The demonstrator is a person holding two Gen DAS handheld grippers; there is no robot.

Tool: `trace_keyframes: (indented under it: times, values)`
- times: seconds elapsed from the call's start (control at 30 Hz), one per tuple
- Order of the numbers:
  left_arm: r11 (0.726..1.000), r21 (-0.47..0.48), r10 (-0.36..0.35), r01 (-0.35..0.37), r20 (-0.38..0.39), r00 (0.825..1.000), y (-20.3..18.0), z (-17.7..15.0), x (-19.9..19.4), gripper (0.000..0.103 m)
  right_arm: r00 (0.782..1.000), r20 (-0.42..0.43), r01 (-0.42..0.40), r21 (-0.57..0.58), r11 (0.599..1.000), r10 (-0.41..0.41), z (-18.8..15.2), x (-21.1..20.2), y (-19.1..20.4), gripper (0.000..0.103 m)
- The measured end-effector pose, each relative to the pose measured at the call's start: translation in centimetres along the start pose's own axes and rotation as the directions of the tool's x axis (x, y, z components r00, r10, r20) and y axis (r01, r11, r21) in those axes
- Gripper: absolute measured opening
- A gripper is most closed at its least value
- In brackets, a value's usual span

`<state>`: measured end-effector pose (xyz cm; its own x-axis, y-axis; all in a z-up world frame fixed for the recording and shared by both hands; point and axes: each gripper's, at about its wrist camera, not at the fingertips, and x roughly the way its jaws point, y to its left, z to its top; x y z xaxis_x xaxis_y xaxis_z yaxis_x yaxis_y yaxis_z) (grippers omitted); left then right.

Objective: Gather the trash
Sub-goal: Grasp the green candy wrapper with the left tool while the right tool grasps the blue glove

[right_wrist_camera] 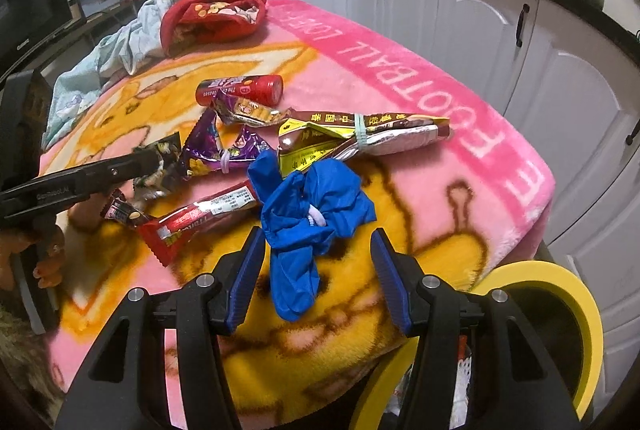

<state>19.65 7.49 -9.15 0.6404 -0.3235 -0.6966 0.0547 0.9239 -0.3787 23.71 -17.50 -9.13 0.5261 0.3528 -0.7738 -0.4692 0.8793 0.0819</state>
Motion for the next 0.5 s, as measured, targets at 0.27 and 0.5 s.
trace_keyframes:
  times: [0.27,0.5]
  values:
    - [1.000,-0.018,0.009,-0.009,0.000,1.000,0.42,-0.35,-0.31,0.019,0.999,-0.035,-0.028,0.007,1.000,0.028,-0.34,0.83,0.21,0.032]
    - [1.000,-0.012,0.011,-0.011,-0.002,1.000,0.38,-0.62,-0.69,0.007,0.999,-0.038,-0.029,-0.030,0.999,0.028,-0.65,0.58,0.83,0.015]
